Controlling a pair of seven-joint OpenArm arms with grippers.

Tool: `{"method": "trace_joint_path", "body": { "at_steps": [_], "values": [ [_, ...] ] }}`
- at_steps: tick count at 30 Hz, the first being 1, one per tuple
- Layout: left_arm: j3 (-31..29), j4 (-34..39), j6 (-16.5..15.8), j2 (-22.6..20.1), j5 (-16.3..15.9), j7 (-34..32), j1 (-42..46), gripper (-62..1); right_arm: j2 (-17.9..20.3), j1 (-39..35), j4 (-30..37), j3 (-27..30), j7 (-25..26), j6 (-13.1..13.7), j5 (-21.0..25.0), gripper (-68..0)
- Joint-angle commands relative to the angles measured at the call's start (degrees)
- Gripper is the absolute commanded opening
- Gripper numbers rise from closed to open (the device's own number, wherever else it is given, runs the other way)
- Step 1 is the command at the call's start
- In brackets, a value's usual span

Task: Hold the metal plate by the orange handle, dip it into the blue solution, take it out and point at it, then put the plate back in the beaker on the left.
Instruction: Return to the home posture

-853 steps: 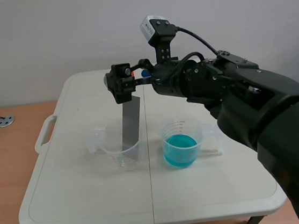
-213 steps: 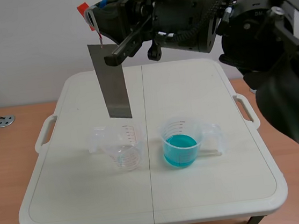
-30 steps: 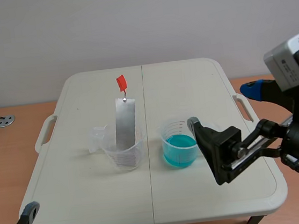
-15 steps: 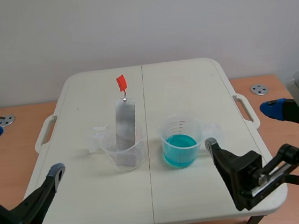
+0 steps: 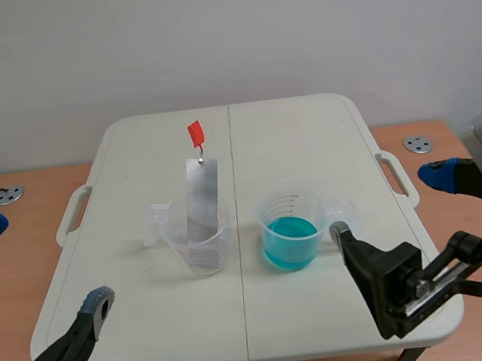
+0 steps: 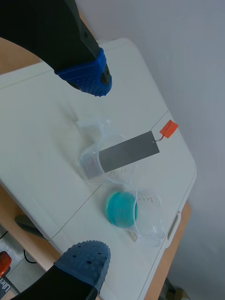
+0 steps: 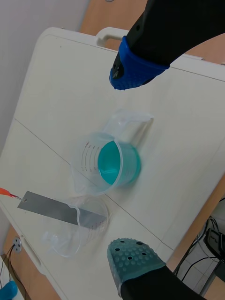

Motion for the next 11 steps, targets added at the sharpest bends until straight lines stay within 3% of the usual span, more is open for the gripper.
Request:
{"method": "trace_joint_path", "body": {
  "at_steps": [1,11],
  "values": [
    [-0.24,0.39,0.07,0.31,-0.57,-0.96,-0.50,1.4,0.26,0.35,1.05,0.17,0.59,-0.13,0.59,-1.2],
    [-0.24,0.39,0.09,0.31,-0.57,-0.72,-0.50,1.4,0.11,0.35,1.05,0.17,0.61,-0.13,0.59,-1.2]
  ]
}}
